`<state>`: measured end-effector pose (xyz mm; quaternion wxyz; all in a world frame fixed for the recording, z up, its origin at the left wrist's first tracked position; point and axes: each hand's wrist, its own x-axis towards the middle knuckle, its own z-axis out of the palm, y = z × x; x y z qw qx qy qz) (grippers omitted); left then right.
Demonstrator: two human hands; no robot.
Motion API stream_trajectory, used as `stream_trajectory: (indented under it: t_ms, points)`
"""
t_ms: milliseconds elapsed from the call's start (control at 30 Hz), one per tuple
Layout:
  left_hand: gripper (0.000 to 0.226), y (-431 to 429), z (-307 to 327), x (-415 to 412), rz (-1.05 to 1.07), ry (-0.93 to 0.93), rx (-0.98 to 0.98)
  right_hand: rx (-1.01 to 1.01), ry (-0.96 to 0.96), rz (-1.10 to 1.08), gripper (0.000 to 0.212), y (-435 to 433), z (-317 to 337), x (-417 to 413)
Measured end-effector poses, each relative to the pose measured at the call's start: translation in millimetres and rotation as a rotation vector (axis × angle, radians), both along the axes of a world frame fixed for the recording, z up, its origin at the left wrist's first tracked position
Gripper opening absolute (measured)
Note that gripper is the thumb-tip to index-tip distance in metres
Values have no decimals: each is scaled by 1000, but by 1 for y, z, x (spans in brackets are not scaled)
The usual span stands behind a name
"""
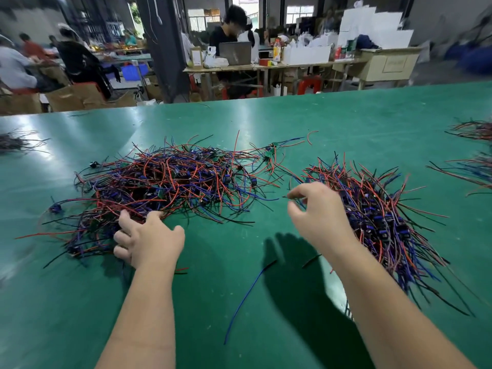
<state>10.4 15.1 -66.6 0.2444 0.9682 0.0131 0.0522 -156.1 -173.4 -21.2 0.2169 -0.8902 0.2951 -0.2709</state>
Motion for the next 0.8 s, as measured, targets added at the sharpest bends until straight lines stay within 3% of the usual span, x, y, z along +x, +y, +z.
stream_trajectory:
  t_ms: [167,467,667,800]
  points:
    - [32,5,3,2,21,-164,-109,69,-42,69,17,6,-23,-3]
    - [29,2,4,-1,-93,-202,-236,115,-91,131,14,15,-22,0]
    - [20,-20,8,-23,-350,-210,-270,187,-121,149,13,14,-23,1]
    - [17,-41,7,-49,-627,-194,-285,268,92,470,9,16,-19,-3]
